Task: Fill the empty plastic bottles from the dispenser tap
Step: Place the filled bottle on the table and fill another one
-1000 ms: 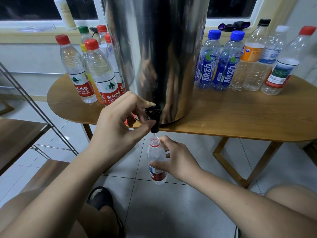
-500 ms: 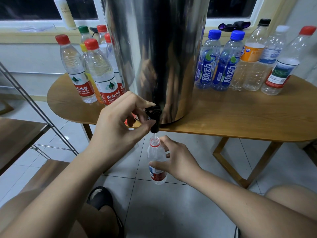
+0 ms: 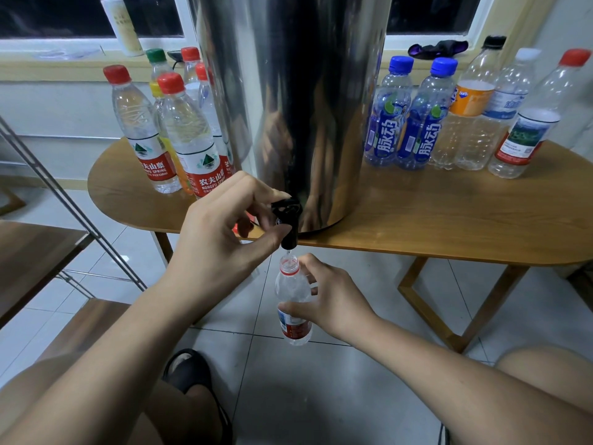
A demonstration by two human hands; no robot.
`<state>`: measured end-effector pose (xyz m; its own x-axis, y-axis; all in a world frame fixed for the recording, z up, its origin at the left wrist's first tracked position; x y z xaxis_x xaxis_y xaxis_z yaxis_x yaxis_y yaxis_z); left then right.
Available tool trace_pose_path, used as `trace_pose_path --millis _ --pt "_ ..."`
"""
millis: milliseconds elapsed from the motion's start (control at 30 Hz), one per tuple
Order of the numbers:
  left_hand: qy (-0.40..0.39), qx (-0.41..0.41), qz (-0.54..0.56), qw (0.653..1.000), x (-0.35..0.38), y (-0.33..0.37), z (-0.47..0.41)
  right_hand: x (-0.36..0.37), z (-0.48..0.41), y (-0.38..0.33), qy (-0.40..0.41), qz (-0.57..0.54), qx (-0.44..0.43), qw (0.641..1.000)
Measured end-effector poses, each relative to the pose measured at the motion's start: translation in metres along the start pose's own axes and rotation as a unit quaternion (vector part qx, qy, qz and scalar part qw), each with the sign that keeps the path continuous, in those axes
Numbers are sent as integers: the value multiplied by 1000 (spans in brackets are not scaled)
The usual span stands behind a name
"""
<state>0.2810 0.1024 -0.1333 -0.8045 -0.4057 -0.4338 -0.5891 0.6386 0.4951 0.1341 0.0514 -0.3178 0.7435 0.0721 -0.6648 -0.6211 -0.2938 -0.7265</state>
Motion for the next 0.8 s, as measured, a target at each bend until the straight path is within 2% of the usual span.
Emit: trace_pose_path --millis 800 --pt "-2 0 0 1000 0 2 0 -2 1 -2 8 -3 -8 1000"
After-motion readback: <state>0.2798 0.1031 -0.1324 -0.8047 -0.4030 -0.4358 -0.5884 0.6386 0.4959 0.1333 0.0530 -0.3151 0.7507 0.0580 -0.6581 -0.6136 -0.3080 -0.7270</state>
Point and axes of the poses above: each hand's wrist, its own z-axis away from the middle knuckle, its own x-axis out of the palm, y = z × x, the point moved 9 cm from there along -z, towards the middle knuckle, and after that the axes turned 10 degrees about y, right-handed, at the moved point
